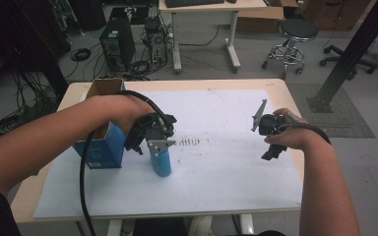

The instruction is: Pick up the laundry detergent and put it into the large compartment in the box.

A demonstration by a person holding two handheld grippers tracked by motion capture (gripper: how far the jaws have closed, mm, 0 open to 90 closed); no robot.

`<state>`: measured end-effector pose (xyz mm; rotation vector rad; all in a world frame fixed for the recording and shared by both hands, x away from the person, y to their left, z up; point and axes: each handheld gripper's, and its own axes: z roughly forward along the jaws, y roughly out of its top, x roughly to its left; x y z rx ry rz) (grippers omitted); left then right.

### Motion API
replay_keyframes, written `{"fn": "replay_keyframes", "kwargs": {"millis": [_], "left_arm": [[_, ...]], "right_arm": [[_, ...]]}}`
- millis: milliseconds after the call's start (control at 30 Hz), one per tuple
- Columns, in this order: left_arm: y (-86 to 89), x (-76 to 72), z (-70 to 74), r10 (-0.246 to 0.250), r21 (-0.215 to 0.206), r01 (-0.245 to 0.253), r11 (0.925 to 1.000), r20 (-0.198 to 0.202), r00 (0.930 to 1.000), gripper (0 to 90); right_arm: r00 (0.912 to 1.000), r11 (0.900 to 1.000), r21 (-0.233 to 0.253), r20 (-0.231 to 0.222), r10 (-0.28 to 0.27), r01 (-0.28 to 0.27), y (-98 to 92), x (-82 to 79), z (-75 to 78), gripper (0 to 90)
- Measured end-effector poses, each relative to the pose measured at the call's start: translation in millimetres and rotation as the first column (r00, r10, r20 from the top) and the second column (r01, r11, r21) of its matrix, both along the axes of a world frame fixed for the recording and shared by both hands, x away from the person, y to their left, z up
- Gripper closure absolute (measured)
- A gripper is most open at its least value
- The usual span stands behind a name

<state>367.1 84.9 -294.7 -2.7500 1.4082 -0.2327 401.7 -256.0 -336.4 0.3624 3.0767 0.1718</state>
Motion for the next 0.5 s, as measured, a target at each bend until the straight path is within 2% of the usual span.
{"fn": "replay_keyframes", "kwargs": {"millis": [200, 500], "left_arm": [[0.7, 2.0, -1.0, 0.005, -0.009, -0.005, 0.9999, -0.003, 1.0000, 3.4], [1.6, 1.2, -0.6, -0.015, -0.011, 0.015, 0.9998, -0.001, 0.9999, 6.8]], "right_arm": [[1.0000, 1.000, 0.001, -0.002, 0.002, -0.002, 1.0, 1.0, -2.7, 4.6], [0.9999, 1.000, -0.005, -0.011, 0.001, -0.001, 2.2, 1.5, -4.0, 4.8]]}}
